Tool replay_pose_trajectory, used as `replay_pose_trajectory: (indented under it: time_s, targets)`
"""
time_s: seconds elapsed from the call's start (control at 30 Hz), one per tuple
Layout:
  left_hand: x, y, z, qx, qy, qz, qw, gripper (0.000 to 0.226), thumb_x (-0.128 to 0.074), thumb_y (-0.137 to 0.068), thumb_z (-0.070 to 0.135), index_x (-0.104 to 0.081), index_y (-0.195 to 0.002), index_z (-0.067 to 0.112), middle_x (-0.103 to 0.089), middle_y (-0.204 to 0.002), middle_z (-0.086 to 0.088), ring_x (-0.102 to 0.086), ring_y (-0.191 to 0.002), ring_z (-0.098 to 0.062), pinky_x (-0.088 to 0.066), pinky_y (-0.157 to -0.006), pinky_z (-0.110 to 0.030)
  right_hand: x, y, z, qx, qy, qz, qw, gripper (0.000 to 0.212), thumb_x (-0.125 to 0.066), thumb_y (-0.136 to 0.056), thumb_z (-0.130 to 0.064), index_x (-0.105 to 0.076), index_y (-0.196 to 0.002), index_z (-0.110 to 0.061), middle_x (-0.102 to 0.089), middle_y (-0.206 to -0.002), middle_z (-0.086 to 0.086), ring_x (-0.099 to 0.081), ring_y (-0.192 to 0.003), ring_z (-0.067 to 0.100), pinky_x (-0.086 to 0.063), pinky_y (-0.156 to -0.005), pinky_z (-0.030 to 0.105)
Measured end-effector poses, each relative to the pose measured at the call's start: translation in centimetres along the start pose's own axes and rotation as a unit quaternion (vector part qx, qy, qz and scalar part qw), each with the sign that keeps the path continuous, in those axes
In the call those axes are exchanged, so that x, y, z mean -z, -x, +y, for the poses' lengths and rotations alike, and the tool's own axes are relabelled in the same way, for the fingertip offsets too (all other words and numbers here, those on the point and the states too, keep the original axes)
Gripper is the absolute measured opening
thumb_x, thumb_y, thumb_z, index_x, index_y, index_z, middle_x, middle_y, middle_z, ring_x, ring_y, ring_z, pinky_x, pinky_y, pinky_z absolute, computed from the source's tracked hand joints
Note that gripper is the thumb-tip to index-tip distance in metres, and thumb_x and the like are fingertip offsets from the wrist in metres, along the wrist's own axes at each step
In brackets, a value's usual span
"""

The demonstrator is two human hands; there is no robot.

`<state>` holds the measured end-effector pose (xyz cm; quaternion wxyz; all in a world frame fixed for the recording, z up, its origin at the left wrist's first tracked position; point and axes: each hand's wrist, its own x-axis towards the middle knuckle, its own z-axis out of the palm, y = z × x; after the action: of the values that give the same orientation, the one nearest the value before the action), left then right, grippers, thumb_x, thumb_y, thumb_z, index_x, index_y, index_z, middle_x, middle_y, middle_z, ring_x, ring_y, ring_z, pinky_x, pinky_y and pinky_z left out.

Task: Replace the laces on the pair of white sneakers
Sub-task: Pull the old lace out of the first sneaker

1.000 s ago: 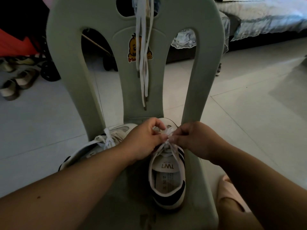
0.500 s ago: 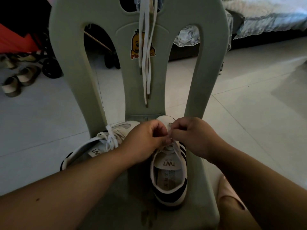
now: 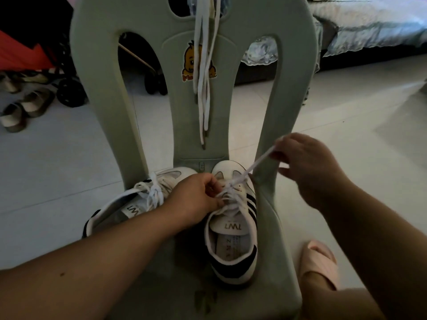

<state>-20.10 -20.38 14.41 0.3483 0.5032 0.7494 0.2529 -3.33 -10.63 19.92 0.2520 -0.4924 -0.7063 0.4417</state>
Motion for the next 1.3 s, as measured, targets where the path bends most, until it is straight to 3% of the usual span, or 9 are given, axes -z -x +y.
replay_pose_trajectory:
  time_s: [0.13, 0.3, 0.43, 0.53, 0.63, 0.83, 0.97, 1.07, 1.3]
  targets:
    - [0.0, 0.0, 0.0, -0.007, -0.022, -0.015, 1.0, 0.012, -0.075, -0.078, 0.024, -0.064, -0.083, 0.025, -0.067, -0.084, 0.008, -0.062, -0.08, -0.008, -0.053, -0.077, -0.03, 2.3, -0.6, -0.9, -0.06, -0.155, 0.091, 0.982, 0.017, -0.042, -0.1, -0.011, -0.058, -0.106, -0.01, -0.063, -0.107, 0.01, -0.065, -0.098, 0.02, -0.053, -0.066, 0.021]
    - [0.1, 0.5, 0.6, -0.036, 0.022, -0.021, 0.999, 0.006, -0.069, -0.084, 0.028, -0.065, -0.083, 0.031, -0.067, -0.081, 0.013, -0.062, -0.075, 0.002, -0.049, -0.068, -0.014, 0.4, 0.5, -1.5, -0.036, -0.196, -0.03, 0.979, 0.017, -0.045, -0.099, -0.02, -0.061, -0.098, -0.014, -0.067, -0.093, 0.004, -0.067, -0.083, 0.016, -0.055, -0.072, 0.029]
    - [-0.1, 0.9, 1.3, -0.03, 0.112, -0.022, 0.993, 0.008, -0.065, -0.087, 0.027, -0.066, -0.079, 0.03, -0.069, -0.074, 0.012, -0.061, -0.062, 0.008, -0.044, -0.054, -0.005, -0.7, 0.8, -0.5, -0.021, 0.009, -0.099, 0.995, 0.021, -0.056, -0.093, -0.013, -0.064, -0.113, -0.017, -0.067, -0.092, -0.007, -0.066, -0.08, 0.008, -0.052, -0.071, 0.018]
    - [-0.4, 0.9, 1.2, -0.01, 0.162, -0.019, 0.986, 0.016, -0.061, -0.091, 0.02, -0.065, -0.079, 0.03, -0.068, -0.071, 0.013, -0.061, -0.059, 0.009, -0.043, -0.05, -0.005, -1.5, 1.0, 1.1, -0.056, 0.226, -0.19, 0.954, 0.011, -0.062, -0.09, -0.02, -0.071, -0.097, -0.019, -0.062, -0.078, -0.008, -0.053, -0.07, 0.002, -0.035, -0.057, 0.016]
    - [-0.4, 0.7, 1.1, 0.001, 0.184, -0.021, 0.983, 0.015, -0.06, -0.092, 0.019, -0.067, -0.082, 0.028, -0.07, -0.074, 0.011, -0.061, -0.06, 0.006, -0.045, -0.052, -0.007, -2.6, 1.2, 1.8, -0.069, 0.24, -0.219, 0.943, 0.013, -0.067, -0.086, -0.034, -0.069, -0.087, -0.021, -0.064, -0.077, -0.004, -0.055, -0.07, 0.007, -0.038, -0.056, 0.019]
    - [-0.6, 0.4, 0.7, 0.02, 0.201, -0.02, 0.979, 0.01, -0.062, -0.09, 0.022, -0.069, -0.085, 0.026, -0.072, -0.078, 0.008, -0.064, -0.065, -0.001, -0.05, -0.06, -0.014, -2.8, 1.2, 1.7, -0.094, 0.152, -0.23, 0.957, 0.009, -0.063, -0.089, -0.03, -0.065, -0.085, -0.023, -0.063, -0.08, -0.002, -0.056, -0.073, 0.01, -0.042, -0.06, 0.021]
    - [-0.4, 0.4, 0.7, 0.005, 0.108, 0.011, 0.994, 0.014, -0.066, -0.087, 0.029, -0.067, -0.073, 0.028, -0.068, -0.068, 0.01, -0.058, -0.055, 0.005, -0.044, -0.051, -0.011, -1.8, 1.2, 0.9, -0.143, 0.033, -0.229, 0.962, 0.012, -0.054, -0.095, -0.019, -0.062, -0.085, -0.017, -0.06, -0.08, -0.003, -0.056, -0.072, 0.009, -0.045, -0.063, 0.023]
    - [-0.2, 0.5, 0.8, -0.011, 0.054, 0.015, 0.998, 0.016, -0.067, -0.086, 0.03, -0.065, -0.071, 0.027, -0.067, -0.069, 0.009, -0.06, -0.062, -0.001, -0.047, -0.059, -0.019, -0.7, 1.0, 0.5, -0.182, -0.096, -0.183, 0.961, 0.019, -0.05, -0.095, -0.015, -0.063, -0.084, -0.007, -0.056, -0.071, 0.004, -0.053, -0.066, 0.014, -0.042, -0.059, 0.026]
    - [0.1, 0.9, 0.4, -0.014, 0.044, 0.012, 0.999, 0.011, -0.066, -0.086, 0.028, -0.067, -0.078, 0.021, -0.069, -0.078, 0.005, -0.063, -0.076, -0.01, -0.051, -0.074, -0.031, 2.8, 0.3, 0.5, -0.226, -0.439, -0.05, 0.868, 0.007, -0.048, -0.08, -0.011, -0.055, -0.079, -0.01, -0.053, -0.064, 0.001, -0.055, -0.061, 0.013, -0.044, -0.073, 0.033]
